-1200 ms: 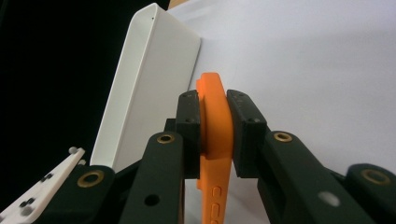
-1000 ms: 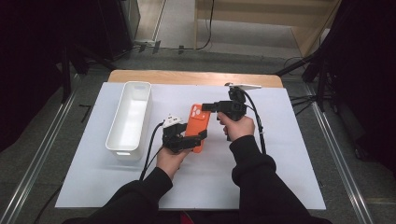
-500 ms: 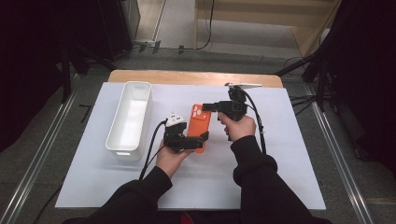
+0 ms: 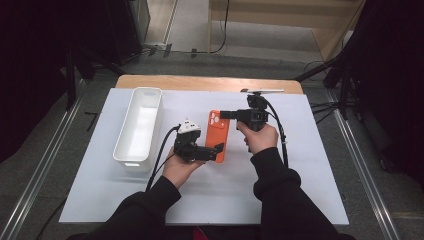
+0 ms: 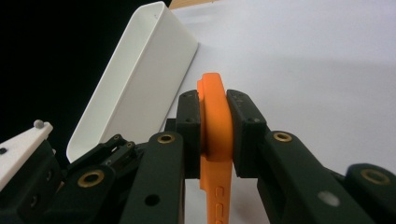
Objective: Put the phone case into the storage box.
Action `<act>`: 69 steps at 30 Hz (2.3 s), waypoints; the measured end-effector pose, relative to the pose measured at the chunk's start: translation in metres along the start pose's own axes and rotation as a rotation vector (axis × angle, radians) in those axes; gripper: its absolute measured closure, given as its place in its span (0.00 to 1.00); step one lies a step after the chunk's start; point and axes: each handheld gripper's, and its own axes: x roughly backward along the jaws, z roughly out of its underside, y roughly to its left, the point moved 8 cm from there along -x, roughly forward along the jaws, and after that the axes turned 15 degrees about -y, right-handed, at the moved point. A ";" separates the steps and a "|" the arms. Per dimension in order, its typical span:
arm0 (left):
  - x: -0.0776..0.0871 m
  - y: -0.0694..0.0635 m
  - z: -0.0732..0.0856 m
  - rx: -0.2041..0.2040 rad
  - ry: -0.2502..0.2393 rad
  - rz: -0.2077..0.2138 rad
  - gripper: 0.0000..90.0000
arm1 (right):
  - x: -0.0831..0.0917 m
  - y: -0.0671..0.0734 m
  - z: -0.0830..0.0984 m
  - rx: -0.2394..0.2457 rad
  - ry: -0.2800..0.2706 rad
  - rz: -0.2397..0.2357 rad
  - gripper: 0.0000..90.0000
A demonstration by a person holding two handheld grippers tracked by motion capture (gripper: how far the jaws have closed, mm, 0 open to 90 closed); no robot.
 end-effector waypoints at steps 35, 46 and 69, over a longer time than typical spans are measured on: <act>0.012 0.004 -0.002 0.006 0.158 0.098 0.01 | 0.032 -0.007 0.004 0.188 -0.120 -0.005 0.83; 0.015 0.009 -0.009 0.013 0.142 0.092 0.01 | 0.037 -0.003 0.008 0.236 -0.140 0.015 0.83; 0.018 0.008 -0.021 -0.006 0.112 0.082 0.01 | 0.038 0.019 0.024 0.287 -0.139 0.002 0.83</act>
